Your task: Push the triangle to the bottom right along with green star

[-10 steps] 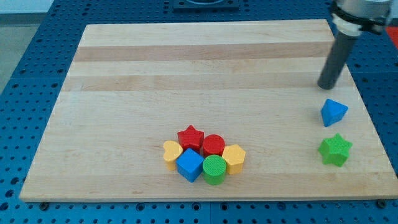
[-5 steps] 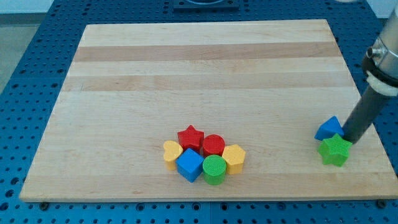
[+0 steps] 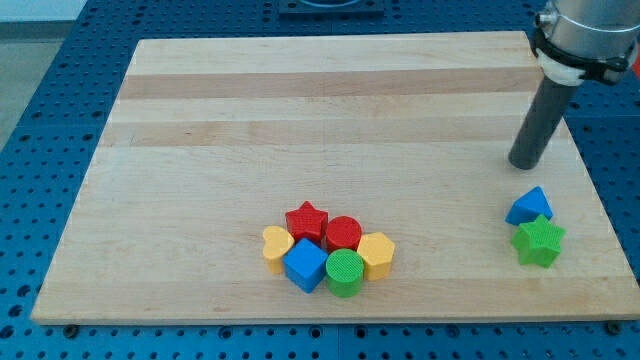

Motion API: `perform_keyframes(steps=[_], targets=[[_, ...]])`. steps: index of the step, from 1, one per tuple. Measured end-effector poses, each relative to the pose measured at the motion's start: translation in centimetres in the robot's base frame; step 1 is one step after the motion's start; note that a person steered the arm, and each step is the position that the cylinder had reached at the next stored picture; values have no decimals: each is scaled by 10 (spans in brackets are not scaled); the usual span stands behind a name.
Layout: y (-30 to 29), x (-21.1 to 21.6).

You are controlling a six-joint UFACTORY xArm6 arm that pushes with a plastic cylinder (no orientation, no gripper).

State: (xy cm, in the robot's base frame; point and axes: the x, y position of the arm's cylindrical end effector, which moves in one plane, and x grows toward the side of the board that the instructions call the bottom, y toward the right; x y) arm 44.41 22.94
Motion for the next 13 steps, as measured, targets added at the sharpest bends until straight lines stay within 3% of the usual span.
perform_keyframes(steps=[3, 4, 5, 6, 11, 13], targets=[[5, 62], [5, 62], [16, 13], [-5, 13], [-10, 98], [-10, 102]])
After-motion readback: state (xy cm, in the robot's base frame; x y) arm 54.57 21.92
